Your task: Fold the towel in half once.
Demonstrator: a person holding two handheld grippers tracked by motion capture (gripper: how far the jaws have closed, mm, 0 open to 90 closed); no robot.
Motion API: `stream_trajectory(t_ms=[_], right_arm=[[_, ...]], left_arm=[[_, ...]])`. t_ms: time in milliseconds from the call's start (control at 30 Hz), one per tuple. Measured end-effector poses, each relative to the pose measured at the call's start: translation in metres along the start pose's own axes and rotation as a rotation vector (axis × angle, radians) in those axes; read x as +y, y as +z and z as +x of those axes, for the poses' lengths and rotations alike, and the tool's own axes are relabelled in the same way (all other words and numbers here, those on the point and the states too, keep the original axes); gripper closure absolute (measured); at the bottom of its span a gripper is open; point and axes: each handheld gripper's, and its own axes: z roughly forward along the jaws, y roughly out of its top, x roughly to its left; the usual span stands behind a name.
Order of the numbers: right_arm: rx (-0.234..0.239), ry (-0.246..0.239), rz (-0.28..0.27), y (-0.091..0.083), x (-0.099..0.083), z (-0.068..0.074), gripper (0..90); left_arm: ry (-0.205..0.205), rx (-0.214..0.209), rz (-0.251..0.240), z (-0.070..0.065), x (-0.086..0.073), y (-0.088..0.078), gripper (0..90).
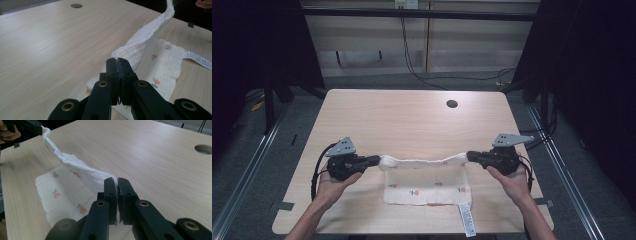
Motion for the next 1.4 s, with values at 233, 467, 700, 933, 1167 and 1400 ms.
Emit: stream_trajectory(t_ms=[233, 467, 700, 933, 1167, 1400], right_arm=[[0.017, 0.009, 0.040, 0.001, -0.020, 0.007, 85.8], [0.015, -0.002, 0.087, 0.002, -0.033, 0.014, 84.9], [0.052, -0.004, 0.130, 0.010, -0.049, 0.021, 83.8], [0.059, -0.011, 0.179, 0.011, -0.063, 0.027, 81.3], [0.064, 0.010, 0.194, 0.008, -0.073, 0.027, 78.3], [0.055, 0.021, 0.186, 0.008, -0.073, 0.028, 73.5]], left_arm=[[0.006, -0.012, 0.042, -0.009, -0.014, 0.000, 88.3], [0.001, -0.057, 0.102, -0.017, -0.029, 0.008, 88.1], [0.019, -0.070, 0.160, -0.025, -0.037, 0.015, 88.1], [0.019, -0.083, 0.194, -0.027, -0.044, 0.022, 87.9], [0.026, -0.102, 0.200, -0.032, -0.047, 0.017, 87.2], [0.014, -0.123, 0.149, -0.032, -0.043, 0.010, 83.3]])
